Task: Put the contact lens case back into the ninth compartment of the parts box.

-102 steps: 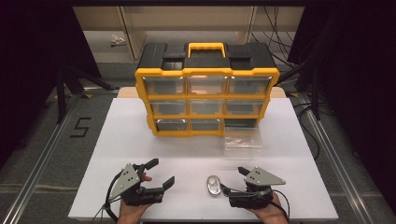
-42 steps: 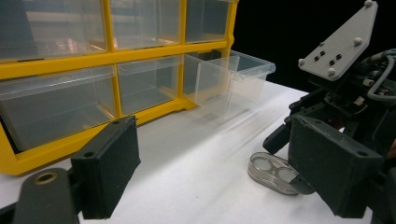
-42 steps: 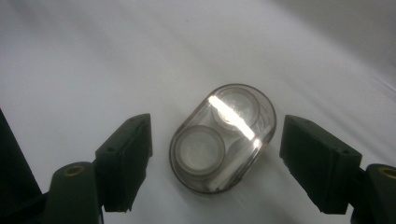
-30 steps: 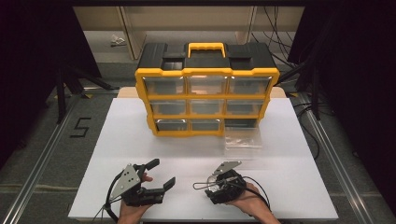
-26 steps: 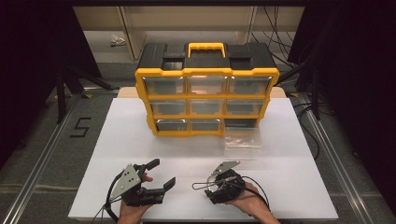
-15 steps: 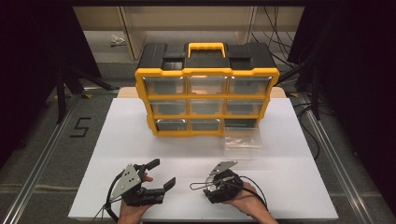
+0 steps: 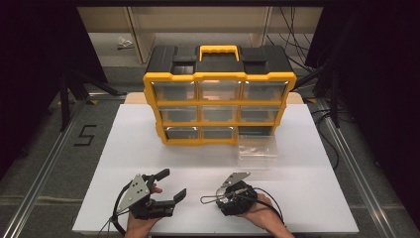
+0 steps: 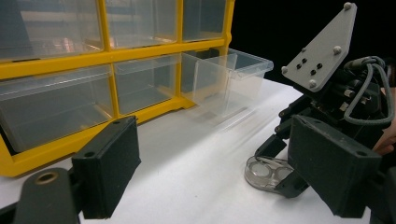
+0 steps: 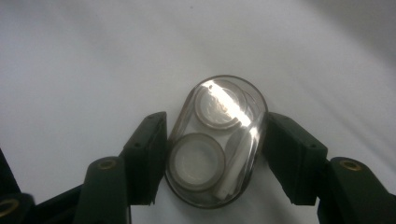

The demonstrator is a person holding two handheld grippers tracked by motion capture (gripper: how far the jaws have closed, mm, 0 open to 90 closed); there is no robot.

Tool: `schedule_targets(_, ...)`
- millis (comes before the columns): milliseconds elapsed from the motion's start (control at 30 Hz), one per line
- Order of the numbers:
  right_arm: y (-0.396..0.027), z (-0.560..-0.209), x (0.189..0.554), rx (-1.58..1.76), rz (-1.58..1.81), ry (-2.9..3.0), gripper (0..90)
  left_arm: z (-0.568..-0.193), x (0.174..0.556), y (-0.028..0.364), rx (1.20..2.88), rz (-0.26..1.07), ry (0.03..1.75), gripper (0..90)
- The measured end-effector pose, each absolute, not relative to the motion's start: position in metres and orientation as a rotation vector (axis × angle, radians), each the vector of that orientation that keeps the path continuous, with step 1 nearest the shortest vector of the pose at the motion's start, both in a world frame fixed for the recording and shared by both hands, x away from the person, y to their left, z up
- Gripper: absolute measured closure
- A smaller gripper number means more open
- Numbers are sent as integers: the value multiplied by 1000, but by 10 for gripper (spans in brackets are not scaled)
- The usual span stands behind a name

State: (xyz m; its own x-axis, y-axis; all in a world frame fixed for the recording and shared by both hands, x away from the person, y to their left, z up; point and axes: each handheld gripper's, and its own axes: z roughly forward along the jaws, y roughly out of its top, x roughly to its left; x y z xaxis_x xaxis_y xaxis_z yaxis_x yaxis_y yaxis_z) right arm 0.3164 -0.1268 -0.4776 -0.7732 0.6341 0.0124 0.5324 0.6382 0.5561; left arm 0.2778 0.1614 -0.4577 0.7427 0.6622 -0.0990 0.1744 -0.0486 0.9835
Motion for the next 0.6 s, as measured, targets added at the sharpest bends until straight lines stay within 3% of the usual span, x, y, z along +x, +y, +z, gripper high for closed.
schedule_targets(167,-128,-477,316,954,813,2667,492,-458,278,161,1602,451,690,166)
schedule_targets(600,-128,-474,314,927,829,2642,496,-458,278,161,1599,450,691,166)
